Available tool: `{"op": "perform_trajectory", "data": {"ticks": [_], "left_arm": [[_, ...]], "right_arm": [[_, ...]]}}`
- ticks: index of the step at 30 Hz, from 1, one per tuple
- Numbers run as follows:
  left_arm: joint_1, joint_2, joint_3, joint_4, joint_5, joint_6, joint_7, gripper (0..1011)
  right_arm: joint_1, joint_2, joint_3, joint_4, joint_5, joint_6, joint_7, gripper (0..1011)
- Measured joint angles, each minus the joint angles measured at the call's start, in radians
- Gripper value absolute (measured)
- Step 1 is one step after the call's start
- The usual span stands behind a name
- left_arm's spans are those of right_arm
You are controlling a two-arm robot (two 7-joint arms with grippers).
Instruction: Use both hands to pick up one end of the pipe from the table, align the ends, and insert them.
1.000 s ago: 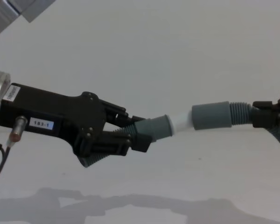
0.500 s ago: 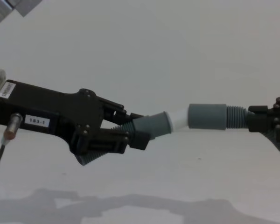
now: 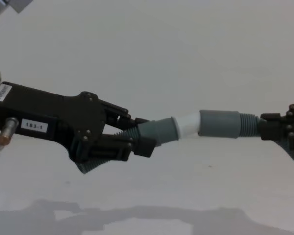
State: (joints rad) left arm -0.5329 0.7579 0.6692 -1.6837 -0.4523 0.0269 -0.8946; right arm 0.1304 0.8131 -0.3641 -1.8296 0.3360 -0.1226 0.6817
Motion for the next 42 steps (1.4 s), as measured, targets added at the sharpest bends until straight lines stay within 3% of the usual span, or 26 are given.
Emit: {"op": "perform_trajectory", "data": {"ticks": [28,42], "left_arm": [[-0.039,0.010,0.038,0.005,-0.003,0.013,-0.031,336],[-0.050,0.006,0.048,0.017,-0.006,0.004,-0.034,336]], "right_arm": [[0.005,0.020,0.005,-0.019,0.029,-0.043,0.032,41],[0.013,0.024,-0.013,-0.024,0.040,-0.050,0.052,41]]}}
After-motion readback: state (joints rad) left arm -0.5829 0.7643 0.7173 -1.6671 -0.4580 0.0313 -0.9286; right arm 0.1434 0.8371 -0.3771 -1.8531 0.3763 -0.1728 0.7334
